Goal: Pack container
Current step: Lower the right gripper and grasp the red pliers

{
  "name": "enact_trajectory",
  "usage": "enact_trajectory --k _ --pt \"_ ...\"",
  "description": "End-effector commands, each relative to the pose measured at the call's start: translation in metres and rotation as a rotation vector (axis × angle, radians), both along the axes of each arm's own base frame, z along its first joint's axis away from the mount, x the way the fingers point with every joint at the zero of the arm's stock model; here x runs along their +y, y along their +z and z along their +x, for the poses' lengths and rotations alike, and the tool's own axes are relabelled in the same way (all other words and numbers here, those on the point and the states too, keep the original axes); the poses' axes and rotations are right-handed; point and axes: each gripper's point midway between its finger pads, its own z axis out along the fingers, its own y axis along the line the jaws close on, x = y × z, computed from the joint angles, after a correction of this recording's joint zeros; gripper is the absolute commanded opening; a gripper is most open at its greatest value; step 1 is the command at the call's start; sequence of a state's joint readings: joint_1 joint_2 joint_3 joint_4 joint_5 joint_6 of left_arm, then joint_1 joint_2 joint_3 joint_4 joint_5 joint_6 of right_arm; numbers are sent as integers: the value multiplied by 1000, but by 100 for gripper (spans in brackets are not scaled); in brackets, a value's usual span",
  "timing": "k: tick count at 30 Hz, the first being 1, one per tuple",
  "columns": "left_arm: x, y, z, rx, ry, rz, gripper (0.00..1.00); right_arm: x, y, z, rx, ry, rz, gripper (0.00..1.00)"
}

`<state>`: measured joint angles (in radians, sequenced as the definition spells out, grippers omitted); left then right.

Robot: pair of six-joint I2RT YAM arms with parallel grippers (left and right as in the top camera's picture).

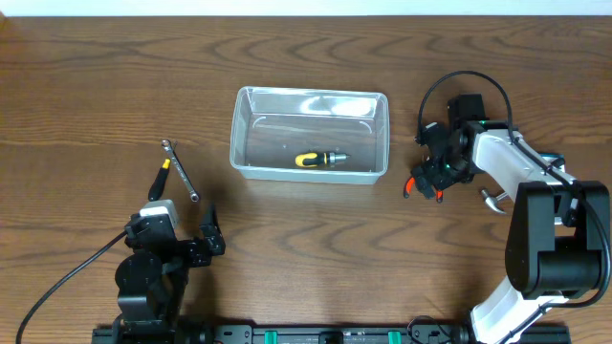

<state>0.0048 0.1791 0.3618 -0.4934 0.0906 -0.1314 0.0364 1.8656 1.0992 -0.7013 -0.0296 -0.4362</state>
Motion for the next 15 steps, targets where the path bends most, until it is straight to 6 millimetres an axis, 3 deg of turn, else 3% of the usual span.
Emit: enact_trajectory --k 1,6,15 --pt "0 10 0 -21 1 -5 98 -4 -15 -7 48 8 -13 99" --pt "0 10 0 -21 1 -5 98 -4 -15 -7 48 8 -13 95" --pt "0 10 0 -21 1 -5 98 -4 -15 -8 52 0 -13 70"
